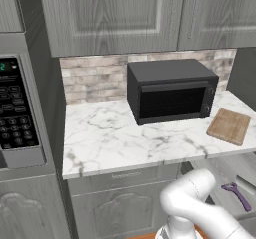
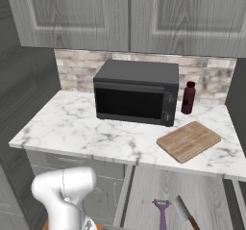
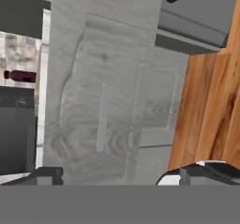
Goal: Open the drawer on the right and place the cutting tools on the cutting board.
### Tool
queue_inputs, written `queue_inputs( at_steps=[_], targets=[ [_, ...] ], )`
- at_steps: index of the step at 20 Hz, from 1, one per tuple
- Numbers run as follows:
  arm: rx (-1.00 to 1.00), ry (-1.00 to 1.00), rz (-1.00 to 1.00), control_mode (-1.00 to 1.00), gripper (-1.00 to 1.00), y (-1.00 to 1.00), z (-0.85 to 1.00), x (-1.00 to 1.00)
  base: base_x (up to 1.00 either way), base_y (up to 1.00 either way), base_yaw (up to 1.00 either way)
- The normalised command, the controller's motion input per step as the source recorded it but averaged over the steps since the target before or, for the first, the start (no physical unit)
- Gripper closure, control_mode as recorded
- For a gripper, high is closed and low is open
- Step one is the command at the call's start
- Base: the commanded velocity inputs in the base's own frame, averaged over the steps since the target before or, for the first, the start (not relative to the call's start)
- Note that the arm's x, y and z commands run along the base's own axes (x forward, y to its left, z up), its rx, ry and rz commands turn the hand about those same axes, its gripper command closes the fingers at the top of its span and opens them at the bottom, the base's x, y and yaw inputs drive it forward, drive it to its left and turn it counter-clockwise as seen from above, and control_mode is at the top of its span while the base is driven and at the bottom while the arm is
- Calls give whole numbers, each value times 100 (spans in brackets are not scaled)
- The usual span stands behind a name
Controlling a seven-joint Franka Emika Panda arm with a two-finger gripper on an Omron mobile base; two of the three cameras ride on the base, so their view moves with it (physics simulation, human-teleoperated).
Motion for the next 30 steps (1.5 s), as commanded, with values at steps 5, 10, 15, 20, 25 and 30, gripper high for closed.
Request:
queue_inputs(
  at_steps=[5, 10, 15, 20, 25, 30],
  targets=[
    [-5, 20, 0, -100, -100, 0, 26, 0, 0, 0, 0],
    [0, 27, 0, -100, -100, 0, 42, 8, 0, 0, 0],
    [-5, 27, 0, -100, -100, 17, 28, 49, 0, 0, 0],
    [-6, 27, 0, -100, -100, 20, 11, 73, 0, 0, 0],
    [-2, 29, -2, -100, -100, 7, 1, 81, 0, 0, 0],
    [-3, 27, -3, -100, -100, 11, 0, 86, 0, 0, 0]
  ],
)
